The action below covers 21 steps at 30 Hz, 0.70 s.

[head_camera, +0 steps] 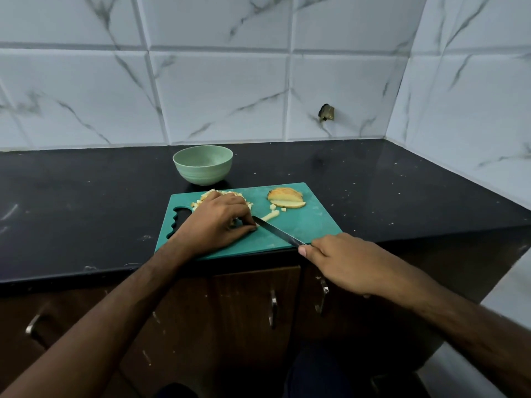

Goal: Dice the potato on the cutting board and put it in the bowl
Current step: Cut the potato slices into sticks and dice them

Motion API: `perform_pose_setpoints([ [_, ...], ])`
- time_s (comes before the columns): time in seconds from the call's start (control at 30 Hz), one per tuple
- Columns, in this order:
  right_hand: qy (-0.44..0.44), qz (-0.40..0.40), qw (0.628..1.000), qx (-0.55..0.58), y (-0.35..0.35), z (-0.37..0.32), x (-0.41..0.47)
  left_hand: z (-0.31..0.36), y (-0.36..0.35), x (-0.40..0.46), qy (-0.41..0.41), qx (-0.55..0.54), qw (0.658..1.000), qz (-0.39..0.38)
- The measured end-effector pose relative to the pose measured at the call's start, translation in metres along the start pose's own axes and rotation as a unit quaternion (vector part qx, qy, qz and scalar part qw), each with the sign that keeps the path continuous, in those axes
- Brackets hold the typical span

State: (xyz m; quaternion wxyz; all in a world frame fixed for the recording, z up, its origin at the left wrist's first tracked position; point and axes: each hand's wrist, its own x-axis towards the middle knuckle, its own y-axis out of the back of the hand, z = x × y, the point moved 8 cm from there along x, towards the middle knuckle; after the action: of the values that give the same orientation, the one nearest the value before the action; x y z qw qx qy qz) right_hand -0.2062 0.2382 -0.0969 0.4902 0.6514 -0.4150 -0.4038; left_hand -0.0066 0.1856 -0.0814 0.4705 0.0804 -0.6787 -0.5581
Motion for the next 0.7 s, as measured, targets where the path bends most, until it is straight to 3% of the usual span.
perform_pose_setpoints([
  [0.37, 0.001, -0.049, 0.997, 0.067, -0.005, -0.011, 0.011, -0.001, 0.002, -0.001, 0.023, 0.018, 1.0, 0.008],
  [0.57, -0.026, -0.147, 0.978, 0.143, 0.009, 0.025, 0.0, -0.01, -0.001, -0.002, 0.051, 0.037, 0.998, 0.002],
  [0.7, 0.002, -0.148, 0.969, 0.197, 0.021, 0.045, 0.007, -0.01, 0.001, -0.002, 0.057, 0.056, 0.997, 0.012],
])
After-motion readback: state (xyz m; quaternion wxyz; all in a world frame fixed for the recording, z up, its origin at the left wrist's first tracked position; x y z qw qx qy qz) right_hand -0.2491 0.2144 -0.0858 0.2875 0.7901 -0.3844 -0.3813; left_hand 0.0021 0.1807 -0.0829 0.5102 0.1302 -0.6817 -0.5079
